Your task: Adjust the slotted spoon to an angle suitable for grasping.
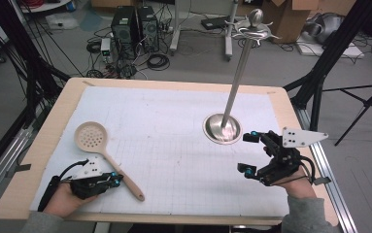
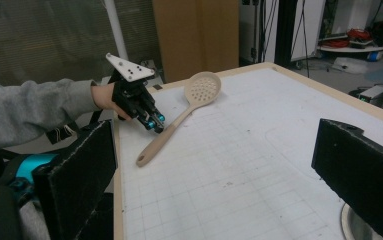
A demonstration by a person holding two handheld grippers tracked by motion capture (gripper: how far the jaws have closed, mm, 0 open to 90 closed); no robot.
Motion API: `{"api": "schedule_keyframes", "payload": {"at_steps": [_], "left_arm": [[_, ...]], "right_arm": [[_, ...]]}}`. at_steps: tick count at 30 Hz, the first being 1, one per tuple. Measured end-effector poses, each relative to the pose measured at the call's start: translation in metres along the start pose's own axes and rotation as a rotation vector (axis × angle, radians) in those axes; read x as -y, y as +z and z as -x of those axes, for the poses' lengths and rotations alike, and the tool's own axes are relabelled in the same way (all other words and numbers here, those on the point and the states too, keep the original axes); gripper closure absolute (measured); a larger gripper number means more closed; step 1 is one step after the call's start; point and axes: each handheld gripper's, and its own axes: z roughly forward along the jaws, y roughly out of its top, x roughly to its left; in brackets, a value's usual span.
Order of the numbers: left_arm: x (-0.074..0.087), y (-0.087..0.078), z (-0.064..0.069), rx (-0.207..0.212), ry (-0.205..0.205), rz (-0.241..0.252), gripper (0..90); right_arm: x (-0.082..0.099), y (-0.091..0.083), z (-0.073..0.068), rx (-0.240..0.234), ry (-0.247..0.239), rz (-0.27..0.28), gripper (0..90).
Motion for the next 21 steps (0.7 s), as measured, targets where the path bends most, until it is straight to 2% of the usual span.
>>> {"api": "schedule_keyframes", "payload": {"at_steps": [6,12,13,21], "left_arm": [[-0.008,0.011,-0.002,-0.009,0.006,0.000,89.5],[-0.015,0.022,-0.006,-0.030,-0.001,0.009,89.5],[-0.016,0.024,-0.006,-0.033,0.000,0.010,89.5],[-0.022,0.034,-0.010,-0.063,0.019,0.011,89.5]], "right_arm": [[0.004,-0.007,-0.002,0.002,-0.001,0.003,1.9],[0.006,-0.013,-0.004,-0.007,-0.001,0.028,1.7],[0.007,-0.014,-0.005,-0.008,0.011,0.023,1.7],[0.009,-0.017,-0.007,0.005,0.004,0.019,1.7]]}}
